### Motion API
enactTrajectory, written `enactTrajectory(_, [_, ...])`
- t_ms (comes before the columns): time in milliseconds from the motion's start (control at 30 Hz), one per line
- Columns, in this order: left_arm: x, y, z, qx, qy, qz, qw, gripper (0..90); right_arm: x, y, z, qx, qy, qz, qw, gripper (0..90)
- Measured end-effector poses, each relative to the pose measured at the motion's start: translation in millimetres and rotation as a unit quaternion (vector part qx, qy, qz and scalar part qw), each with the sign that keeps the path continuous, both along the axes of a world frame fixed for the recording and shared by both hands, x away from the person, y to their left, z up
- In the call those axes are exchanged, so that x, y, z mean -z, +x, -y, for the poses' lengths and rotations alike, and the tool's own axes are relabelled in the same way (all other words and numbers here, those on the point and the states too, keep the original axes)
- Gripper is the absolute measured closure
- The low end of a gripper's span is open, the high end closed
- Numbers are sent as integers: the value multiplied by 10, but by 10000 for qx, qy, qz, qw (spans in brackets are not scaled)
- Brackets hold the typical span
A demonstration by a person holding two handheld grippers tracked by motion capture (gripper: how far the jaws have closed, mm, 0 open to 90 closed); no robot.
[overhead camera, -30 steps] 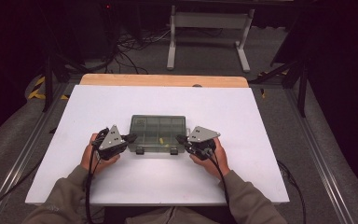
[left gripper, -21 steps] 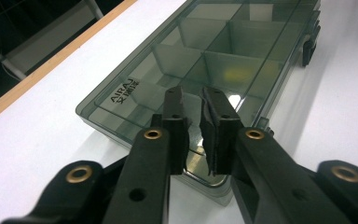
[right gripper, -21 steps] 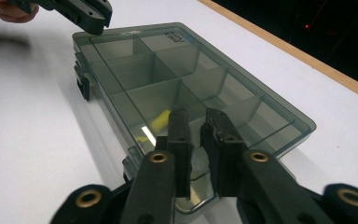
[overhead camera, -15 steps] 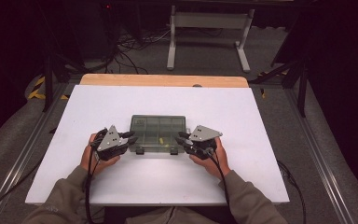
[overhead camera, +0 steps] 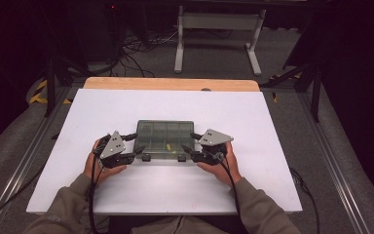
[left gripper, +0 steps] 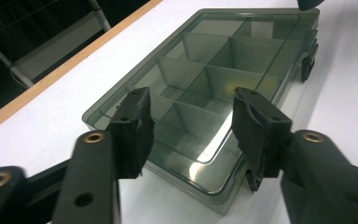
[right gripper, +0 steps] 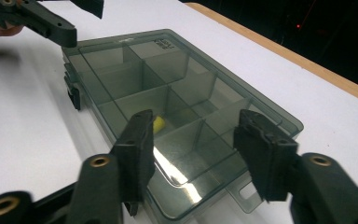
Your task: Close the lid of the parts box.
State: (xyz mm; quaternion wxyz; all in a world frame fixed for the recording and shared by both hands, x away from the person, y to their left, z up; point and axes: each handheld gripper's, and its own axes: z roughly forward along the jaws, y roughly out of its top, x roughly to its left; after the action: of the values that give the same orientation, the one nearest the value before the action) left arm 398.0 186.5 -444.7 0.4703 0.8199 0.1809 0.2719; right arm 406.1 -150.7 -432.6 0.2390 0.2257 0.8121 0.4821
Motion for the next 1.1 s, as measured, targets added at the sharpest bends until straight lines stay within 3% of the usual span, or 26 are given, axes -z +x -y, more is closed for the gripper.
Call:
enactTrajectory(333, [2, -5, 5, -93, -73, 41, 9999, 258, -7, 0, 1, 160, 133, 44, 9998, 231])
enactTrajectory(500, [0, -9, 5, -158, -147, 31, 9998, 137, -15, 1, 5, 187, 182, 73, 9996, 200])
enactTrajectory(700, [-12, -19, -4, -166, -216, 33, 9996, 81, -20, -4, 10, 228, 167, 104, 9995, 188])
enactTrajectory(1100, [-79, -110, -19, -120, -301, 121, 9994, 63, -88, -64, 64, 309, 207, 202, 9991, 188])
